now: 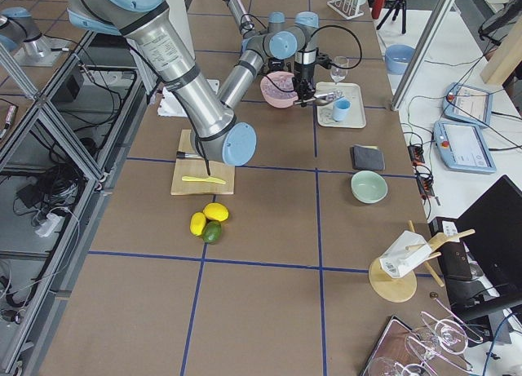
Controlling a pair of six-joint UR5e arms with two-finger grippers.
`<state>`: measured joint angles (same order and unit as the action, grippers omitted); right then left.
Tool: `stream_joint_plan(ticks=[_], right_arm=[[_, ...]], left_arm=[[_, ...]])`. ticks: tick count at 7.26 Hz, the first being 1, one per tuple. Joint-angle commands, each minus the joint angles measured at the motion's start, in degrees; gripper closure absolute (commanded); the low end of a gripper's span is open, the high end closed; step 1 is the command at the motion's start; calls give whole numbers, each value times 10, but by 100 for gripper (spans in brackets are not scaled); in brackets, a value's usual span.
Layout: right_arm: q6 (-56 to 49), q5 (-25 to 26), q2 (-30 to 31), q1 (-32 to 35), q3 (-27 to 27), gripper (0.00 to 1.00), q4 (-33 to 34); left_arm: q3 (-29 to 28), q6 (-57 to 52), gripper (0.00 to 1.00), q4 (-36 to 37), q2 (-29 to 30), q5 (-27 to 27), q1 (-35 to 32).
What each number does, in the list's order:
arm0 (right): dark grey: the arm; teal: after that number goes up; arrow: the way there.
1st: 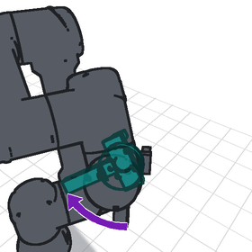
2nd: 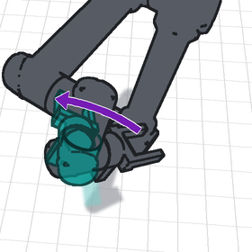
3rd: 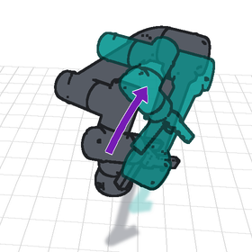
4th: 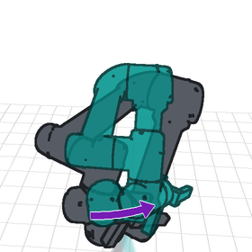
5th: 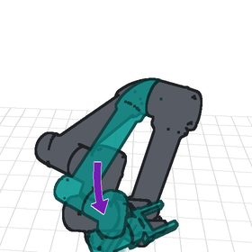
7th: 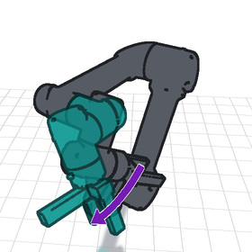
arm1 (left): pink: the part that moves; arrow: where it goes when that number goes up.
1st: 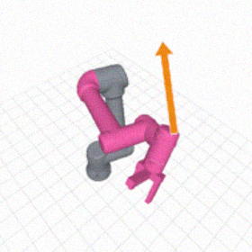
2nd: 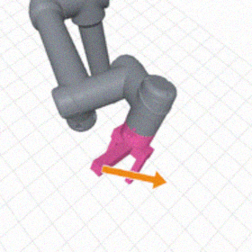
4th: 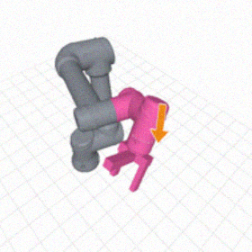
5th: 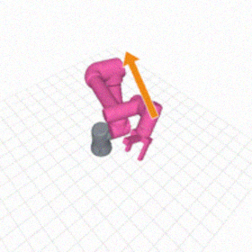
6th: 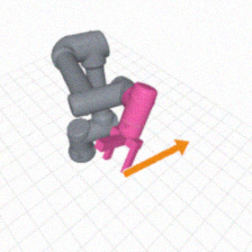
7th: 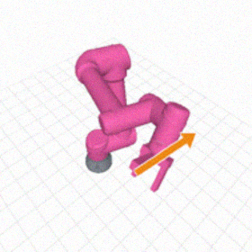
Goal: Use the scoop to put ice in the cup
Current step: 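Lift the loaded scoop and move it toward the blue cup, then tilt the scoop over the blue cup to pour ice in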
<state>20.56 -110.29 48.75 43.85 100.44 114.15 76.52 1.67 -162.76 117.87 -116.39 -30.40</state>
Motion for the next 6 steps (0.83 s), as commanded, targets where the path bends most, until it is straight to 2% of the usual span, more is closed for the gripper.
stream_joint_plan(ticks=[1, 3, 6], right_arm=[[-71, -14, -6, 13, -16, 100, 24], [-115, -25, -46, 31, -43, 100, 79], [-160, -27, -78, 45, -91, 100, 104]], left_arm=[[0, -1, 0, -2, -1, -1, 0], [3, -2, 0, -3, -2, -1, -1], [4, -2, 0, -4, -2, -1, -2]])
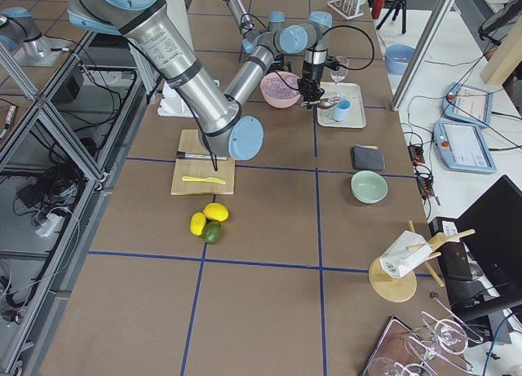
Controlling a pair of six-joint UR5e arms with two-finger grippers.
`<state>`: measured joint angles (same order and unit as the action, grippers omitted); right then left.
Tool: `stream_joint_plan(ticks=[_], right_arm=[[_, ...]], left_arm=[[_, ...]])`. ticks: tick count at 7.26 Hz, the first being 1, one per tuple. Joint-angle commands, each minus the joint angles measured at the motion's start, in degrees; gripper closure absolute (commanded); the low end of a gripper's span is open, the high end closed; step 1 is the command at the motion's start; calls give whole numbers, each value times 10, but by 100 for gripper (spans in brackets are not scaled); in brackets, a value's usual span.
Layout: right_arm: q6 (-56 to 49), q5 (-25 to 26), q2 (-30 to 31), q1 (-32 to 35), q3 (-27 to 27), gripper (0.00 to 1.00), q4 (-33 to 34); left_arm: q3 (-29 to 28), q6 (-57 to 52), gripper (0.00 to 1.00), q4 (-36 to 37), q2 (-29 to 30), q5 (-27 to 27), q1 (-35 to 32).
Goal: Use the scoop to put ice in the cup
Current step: 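Tilt the scoop over the blue cup to pour ice in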
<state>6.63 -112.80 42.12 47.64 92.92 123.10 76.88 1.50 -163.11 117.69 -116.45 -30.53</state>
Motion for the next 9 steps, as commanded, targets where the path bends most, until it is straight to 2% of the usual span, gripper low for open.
stream_joint_plan(ticks=[1, 6, 8, 9], right_arm=[[-36, -1, -26, 11, -22, 100, 37], [-98, 2, -42, 11, -39, 100, 55], [-132, 6, -75, 13, -81, 100, 64], [-140, 6, -76, 18, -84, 100, 65]], left_arm=[[0, 0, 0, -1, 0, 0, 0], [0, 0, 0, -4, -2, 0, 0], [0, 0, 0, -4, -2, 0, 0], [0, 0, 0, -4, -2, 0, 0]])
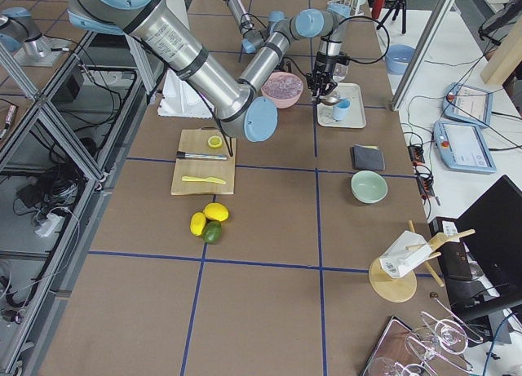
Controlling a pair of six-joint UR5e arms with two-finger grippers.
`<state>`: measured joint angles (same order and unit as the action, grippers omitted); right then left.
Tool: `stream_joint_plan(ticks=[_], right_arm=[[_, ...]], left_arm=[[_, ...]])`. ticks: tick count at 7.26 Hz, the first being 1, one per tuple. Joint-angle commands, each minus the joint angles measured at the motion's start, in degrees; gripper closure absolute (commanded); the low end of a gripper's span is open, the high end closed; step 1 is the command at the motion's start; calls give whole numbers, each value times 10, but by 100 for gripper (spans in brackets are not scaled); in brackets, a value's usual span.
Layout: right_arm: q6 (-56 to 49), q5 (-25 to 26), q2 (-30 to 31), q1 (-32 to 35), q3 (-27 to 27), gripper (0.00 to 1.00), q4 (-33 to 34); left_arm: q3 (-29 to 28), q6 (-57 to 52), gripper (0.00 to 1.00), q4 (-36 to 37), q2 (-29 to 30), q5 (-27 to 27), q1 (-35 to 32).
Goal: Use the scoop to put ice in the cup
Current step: 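Tilt the scoop over the blue cup to pour ice in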
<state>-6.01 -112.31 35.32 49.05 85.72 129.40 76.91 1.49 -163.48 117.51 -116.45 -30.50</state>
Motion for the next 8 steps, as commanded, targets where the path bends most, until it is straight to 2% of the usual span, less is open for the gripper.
stream_joint_plan(ticks=[1, 3, 7, 8], right_arm=[[-22, 0, -9, 7, -12, 100, 4], [-49, -6, -40, 23, -38, 100, 30], [-49, -12, -43, 23, -42, 100, 30], [-46, -34, -43, 29, -42, 100, 30]], left_arm=[[0, 0, 0, 0, 0, 0, 0], [0, 0, 0, 0, 0, 0, -1], [0, 0, 0, -1, -1, 0, -1], [0, 0, 0, -1, -1, 0, -1]])
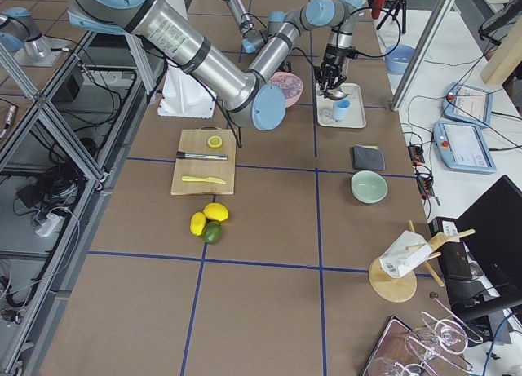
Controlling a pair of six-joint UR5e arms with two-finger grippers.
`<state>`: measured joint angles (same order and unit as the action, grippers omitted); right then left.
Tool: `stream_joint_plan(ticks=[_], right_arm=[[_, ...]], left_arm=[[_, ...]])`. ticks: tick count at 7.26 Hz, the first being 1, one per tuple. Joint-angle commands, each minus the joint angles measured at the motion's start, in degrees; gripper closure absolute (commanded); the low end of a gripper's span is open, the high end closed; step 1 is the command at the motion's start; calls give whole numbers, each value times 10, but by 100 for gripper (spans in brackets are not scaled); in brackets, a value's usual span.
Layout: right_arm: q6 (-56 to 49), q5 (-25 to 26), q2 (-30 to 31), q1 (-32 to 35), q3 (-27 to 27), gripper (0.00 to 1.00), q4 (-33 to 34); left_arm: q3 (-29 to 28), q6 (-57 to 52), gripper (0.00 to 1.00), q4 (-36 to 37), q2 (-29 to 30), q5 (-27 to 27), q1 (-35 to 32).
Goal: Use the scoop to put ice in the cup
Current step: 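Tilt the scoop over the blue cup to pour ice in, then carry the empty scoop back and lower it onto the table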
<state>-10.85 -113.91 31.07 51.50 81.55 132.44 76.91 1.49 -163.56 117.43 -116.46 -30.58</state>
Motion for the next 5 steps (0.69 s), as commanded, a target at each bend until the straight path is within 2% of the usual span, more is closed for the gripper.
stream_joint_plan(ticks=[1, 3, 4, 5], right_arm=[[13, -34, 1, 13, 5, 100, 1], [106, -102, 3, 36, 8, 100, 4], [169, -122, 15, 40, 40, 100, 5], [281, -135, 59, 40, 108, 100, 4]], left_arm=[[0, 0, 0, -3, -2, 0, 0], [0, 0, 0, -11, -3, 0, 0], [0, 1, 0, -11, -3, 0, 0], [0, 1, 0, -11, -3, 0, 0]])
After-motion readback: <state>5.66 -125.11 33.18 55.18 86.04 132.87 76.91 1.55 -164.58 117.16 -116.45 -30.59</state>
